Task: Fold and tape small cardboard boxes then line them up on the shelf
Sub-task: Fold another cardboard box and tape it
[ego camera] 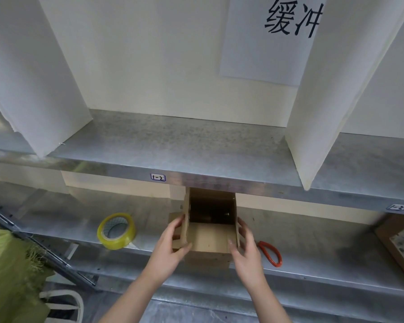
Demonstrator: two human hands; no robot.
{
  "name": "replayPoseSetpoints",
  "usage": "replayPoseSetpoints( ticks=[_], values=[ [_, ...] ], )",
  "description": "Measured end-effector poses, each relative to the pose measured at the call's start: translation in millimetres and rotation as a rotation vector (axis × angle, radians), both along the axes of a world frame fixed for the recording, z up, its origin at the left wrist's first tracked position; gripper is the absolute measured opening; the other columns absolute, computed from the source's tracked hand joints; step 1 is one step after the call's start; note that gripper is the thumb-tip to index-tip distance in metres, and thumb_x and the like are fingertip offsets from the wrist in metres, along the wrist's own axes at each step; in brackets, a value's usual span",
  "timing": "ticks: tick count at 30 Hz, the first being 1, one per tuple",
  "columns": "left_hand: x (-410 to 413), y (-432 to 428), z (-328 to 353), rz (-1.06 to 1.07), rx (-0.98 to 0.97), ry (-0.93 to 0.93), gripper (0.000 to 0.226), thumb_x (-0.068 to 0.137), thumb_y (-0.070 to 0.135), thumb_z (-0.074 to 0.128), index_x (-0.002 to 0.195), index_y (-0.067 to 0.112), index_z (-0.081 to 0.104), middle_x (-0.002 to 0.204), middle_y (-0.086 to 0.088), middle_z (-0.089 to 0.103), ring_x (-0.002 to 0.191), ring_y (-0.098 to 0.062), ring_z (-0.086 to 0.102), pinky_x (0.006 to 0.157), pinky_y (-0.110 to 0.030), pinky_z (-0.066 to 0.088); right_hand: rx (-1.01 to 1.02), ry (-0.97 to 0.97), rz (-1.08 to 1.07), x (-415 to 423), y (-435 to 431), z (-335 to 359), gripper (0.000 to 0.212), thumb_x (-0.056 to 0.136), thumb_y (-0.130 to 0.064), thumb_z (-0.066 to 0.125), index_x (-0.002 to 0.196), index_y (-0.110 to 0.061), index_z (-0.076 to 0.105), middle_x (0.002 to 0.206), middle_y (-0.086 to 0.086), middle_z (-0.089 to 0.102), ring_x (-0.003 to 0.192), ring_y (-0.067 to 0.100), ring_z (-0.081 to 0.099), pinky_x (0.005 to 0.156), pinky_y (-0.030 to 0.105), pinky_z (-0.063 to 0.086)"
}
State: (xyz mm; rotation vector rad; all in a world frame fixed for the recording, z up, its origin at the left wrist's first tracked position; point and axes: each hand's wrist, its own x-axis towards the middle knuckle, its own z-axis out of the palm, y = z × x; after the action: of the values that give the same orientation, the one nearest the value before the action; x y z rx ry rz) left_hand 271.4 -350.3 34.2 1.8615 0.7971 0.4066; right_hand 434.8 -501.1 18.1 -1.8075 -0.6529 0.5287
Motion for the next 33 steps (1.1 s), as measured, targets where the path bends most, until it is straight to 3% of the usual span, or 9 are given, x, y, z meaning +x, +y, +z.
replayPoseSetpoints(
  ticks=[2, 6, 9, 13, 21, 25, 26, 29, 33],
  values=[
    [-8, 4, -2, -0.083, -0.105, 0.002, 0.076, 0.081, 0.035, 0.076, 0.133, 0.063, 0.028, 0.139, 0.037, 0.034, 0.124, 0.012, 0.040, 0.102, -0.026, 0.044, -0.021, 0.044, 0.025, 9, -9, -2, 0.059, 0.093, -0.024, 0.064, 0.132, -0.057, 0.033, 0.132, -0.038, 0.040, 0.125, -0.012, 0.039, 0.105, 0.013, 0.033],
    [-17, 6, -8, -0.177, -0.236, 0.044, 0.081, 0.079, 0.023, 0.078, 0.136, 0.058, 0.032, 0.142, 0.016, 0.040, 0.127, -0.008, 0.044, 0.102, -0.039, 0.047, -0.056, 0.071, 0.116, 17, -22, -9, 0.067, 0.091, -0.019, 0.068, 0.136, -0.056, 0.034, 0.145, -0.025, 0.038, 0.135, -0.001, 0.037, 0.114, 0.032, 0.034],
    [-16, 3, -12, -0.182, -0.268, 0.026, 0.081, 0.081, 0.022, 0.077, 0.138, 0.055, 0.031, 0.145, 0.018, 0.034, 0.127, -0.003, 0.042, 0.099, -0.032, 0.050, -0.028, 0.066, 0.173, 12, -24, -14, 0.072, 0.089, -0.011, 0.069, 0.142, -0.046, 0.035, 0.148, -0.018, 0.040, 0.136, 0.001, 0.040, 0.114, 0.041, 0.037],
    [-13, 3, -15, -0.191, -0.252, 0.045, 0.083, 0.081, 0.022, 0.077, 0.139, 0.055, 0.028, 0.146, 0.023, 0.028, 0.129, 0.003, 0.035, 0.099, -0.028, 0.049, -0.030, 0.048, 0.182, 12, -24, -16, 0.071, 0.089, -0.018, 0.070, 0.141, -0.049, 0.034, 0.149, -0.016, 0.041, 0.135, 0.005, 0.042, 0.112, 0.043, 0.040],
    [-9, 11, -22, -0.258, -0.316, 0.088, 0.092, 0.072, 0.020, 0.076, 0.137, 0.060, 0.024, 0.147, 0.018, 0.030, 0.129, -0.003, 0.041, 0.099, -0.032, 0.049, -0.019, 0.118, 0.162, 15, -25, -24, 0.071, 0.088, -0.008, 0.068, 0.137, -0.050, 0.037, 0.144, -0.018, 0.046, 0.130, 0.004, 0.048, 0.109, 0.038, 0.043],
    [-3, 25, -14, -0.230, -0.331, 0.107, 0.099, 0.068, 0.015, 0.062, 0.146, 0.052, 0.012, 0.154, 0.019, 0.018, 0.141, -0.016, 0.027, 0.110, -0.045, 0.038, -0.036, 0.159, 0.110, 14, -25, -27, 0.071, 0.092, -0.005, 0.062, 0.141, -0.045, 0.029, 0.145, -0.021, 0.038, 0.124, -0.018, 0.039, 0.101, 0.008, 0.037],
    [1, 30, -11, -0.188, -0.331, 0.087, 0.098, 0.072, 0.008, 0.060, 0.147, 0.049, 0.011, 0.153, 0.017, 0.019, 0.140, -0.018, 0.029, 0.107, -0.046, 0.041, -0.039, 0.187, 0.081, 14, -24, -28, 0.069, 0.094, -0.008, 0.061, 0.143, -0.043, 0.027, 0.144, -0.020, 0.037, 0.126, -0.016, 0.038, 0.102, 0.009, 0.035],
    [20, 43, 6, -0.090, -0.299, 0.028, 0.093, 0.083, -0.011, 0.049, 0.147, 0.046, 0.013, 0.147, 0.013, 0.026, 0.129, -0.021, 0.043, 0.095, -0.043, 0.051, -0.061, 0.309, -0.023, 15, -25, -31, 0.060, 0.098, -0.023, 0.057, 0.147, -0.035, 0.025, 0.141, -0.004, 0.045, 0.131, 0.015, 0.042, 0.112, 0.035, 0.035],
    [38, 56, 17, -0.160, -0.214, 0.084, 0.073, 0.085, -0.013, 0.044, 0.138, 0.037, 0.037, 0.139, 0.010, 0.044, 0.123, -0.011, 0.048, 0.094, -0.038, 0.052, -0.044, 0.349, -0.030, 17, -23, -30, 0.054, 0.098, -0.023, 0.057, 0.136, -0.048, 0.027, 0.141, -0.005, 0.044, 0.130, 0.018, 0.042, 0.114, 0.046, 0.034]
  ],
)
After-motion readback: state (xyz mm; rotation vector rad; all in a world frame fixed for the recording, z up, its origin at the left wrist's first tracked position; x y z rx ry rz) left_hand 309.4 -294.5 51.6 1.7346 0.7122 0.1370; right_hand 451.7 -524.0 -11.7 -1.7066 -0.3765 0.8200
